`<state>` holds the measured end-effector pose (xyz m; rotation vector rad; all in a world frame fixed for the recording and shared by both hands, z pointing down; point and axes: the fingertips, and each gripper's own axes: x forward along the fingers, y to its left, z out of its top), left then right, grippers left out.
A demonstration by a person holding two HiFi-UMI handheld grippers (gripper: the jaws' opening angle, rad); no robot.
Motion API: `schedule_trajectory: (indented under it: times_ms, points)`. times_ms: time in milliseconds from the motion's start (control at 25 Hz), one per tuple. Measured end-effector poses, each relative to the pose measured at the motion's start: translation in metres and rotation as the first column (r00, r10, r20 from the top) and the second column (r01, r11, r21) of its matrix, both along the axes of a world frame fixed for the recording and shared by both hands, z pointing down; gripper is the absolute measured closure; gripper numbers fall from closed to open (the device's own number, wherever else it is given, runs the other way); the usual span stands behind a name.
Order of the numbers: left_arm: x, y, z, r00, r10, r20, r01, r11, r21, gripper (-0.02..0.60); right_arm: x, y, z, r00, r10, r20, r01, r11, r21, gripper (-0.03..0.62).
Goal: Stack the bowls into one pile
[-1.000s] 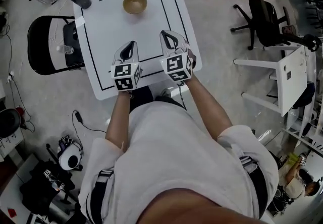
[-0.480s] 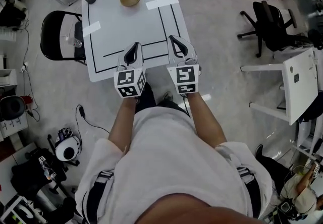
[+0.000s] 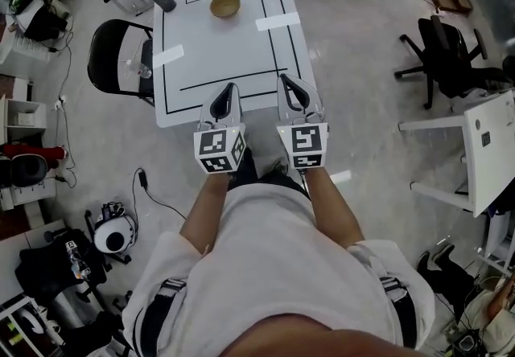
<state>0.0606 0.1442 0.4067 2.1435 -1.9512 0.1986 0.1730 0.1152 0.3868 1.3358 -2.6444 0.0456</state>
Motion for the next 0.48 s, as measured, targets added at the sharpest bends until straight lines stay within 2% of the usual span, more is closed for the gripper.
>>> schedule_trajectory:
  times_ms: [480]
  points:
    - [0.002, 0.016, -0.001, 0.999, -0.001, 0.035, 0.0, 1.0, 0.007, 0.578, -0.009, 0.02, -0.004, 0.999, -0.043, 0.017, 0.042, 0.999, 0.027, 0.595]
